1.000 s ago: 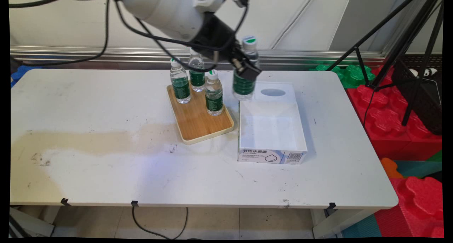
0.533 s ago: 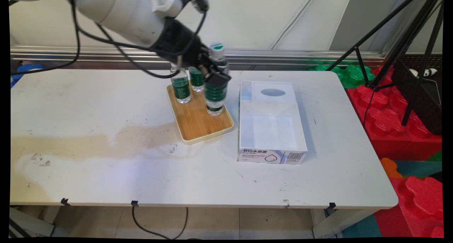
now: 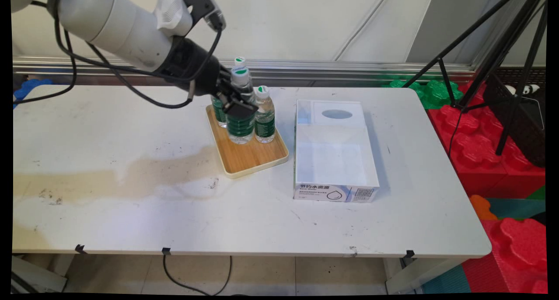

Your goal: Place the picked object on the tray

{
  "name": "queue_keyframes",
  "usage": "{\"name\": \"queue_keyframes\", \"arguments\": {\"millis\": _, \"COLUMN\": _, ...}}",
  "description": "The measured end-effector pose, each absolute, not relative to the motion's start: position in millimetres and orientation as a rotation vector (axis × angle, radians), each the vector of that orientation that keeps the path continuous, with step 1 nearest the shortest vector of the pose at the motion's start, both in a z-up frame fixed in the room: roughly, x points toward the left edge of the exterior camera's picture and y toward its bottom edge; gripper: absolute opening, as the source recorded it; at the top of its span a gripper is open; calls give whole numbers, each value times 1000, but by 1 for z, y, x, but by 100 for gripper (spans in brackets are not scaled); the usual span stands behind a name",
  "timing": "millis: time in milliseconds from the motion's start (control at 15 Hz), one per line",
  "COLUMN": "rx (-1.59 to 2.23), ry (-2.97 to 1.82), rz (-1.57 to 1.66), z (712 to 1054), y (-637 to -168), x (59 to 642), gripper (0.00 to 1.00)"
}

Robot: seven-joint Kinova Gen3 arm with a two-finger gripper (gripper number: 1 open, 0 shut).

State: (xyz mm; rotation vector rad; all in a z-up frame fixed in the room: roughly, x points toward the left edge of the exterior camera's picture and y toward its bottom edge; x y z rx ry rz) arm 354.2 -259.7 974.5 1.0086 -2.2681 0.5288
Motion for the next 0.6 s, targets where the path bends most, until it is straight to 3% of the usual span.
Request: {"name": "queue_keyframes", "arguments": {"millis": 600, "rx": 1034, "ry": -2294, "rz": 509, "z": 947, "y": -269, "x": 363, "gripper": 0}}
